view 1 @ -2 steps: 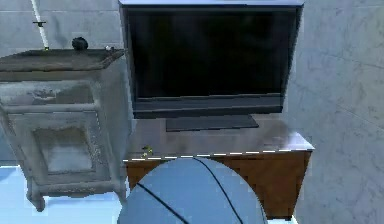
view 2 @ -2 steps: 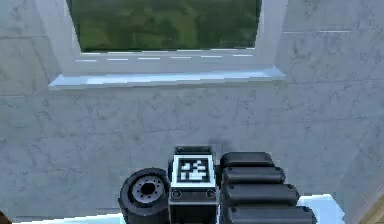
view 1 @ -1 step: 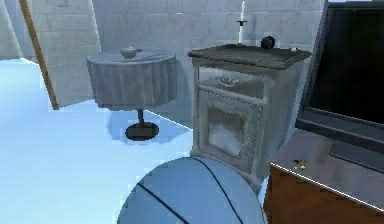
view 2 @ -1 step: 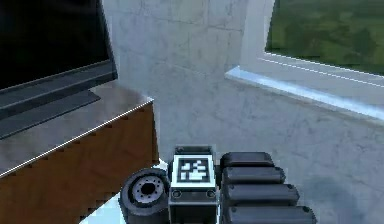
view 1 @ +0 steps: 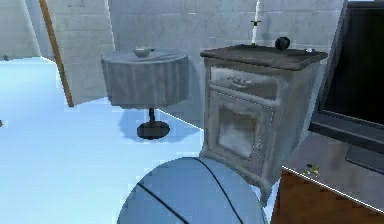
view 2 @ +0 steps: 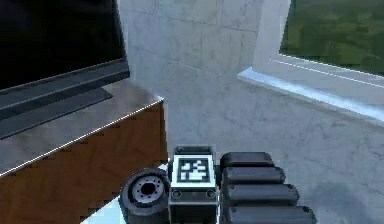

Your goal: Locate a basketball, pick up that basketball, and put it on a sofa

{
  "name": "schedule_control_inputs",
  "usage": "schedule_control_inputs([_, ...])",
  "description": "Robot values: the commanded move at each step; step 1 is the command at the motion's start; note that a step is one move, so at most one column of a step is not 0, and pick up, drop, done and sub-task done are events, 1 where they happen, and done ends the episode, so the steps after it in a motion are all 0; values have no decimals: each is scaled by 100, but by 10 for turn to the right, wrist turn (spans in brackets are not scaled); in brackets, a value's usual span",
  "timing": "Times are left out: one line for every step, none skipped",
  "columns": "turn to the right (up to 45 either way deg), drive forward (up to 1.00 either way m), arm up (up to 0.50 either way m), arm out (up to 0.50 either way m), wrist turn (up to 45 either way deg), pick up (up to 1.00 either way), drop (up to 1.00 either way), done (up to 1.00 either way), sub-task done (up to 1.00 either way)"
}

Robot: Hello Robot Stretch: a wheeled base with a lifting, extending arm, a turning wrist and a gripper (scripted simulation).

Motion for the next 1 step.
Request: schedule_control_inputs([0,35,0,0,0,0,0,0,0])
